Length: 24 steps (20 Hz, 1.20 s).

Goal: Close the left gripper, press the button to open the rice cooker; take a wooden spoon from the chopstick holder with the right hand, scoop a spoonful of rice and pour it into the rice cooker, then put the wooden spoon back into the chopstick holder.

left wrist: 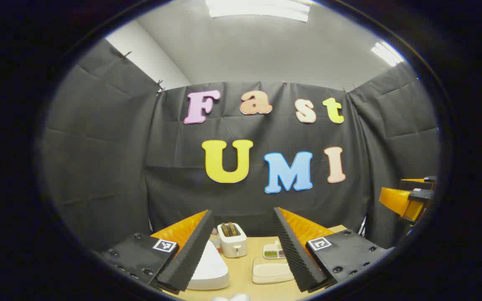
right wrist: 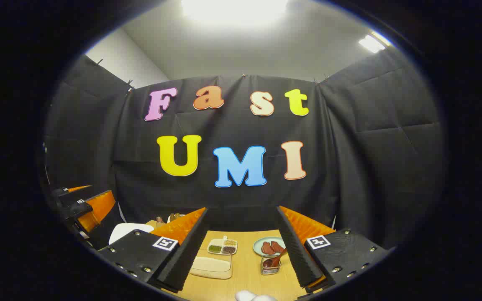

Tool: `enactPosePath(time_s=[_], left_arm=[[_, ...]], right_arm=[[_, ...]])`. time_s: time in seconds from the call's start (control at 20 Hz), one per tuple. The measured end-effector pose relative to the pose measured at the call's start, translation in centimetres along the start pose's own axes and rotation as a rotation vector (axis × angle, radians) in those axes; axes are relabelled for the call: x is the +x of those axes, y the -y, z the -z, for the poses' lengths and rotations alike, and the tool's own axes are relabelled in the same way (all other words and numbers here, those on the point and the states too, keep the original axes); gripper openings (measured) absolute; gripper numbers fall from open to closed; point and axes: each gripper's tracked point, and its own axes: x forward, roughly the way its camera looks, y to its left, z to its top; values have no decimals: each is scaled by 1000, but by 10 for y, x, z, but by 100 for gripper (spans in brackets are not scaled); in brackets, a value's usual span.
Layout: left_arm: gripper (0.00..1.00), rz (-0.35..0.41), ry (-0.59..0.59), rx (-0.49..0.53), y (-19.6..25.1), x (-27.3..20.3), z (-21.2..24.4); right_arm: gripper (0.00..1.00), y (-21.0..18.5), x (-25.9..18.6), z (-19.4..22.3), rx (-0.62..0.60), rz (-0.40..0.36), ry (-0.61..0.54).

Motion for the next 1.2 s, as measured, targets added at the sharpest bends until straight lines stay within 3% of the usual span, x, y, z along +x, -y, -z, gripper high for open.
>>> enactPosePath(time_s=[0.85, 1.0, 1.15, 1.2], left_arm=[[99, 20, -6, -11, -10, 8, 1], [54, 27, -30, -7, -11, 12, 5], [9, -35, -56, 15, -30, 14, 8], [8, -26, -67, 18, -29, 15, 12]], right_arm=[[96, -10, 4, 2, -24, 18, -5], [96, -12, 3, 5, -12, 20, -17], [96, -12, 2, 6, -13, 26, -20], [96, -11, 2, 7, -15, 28, -22]])
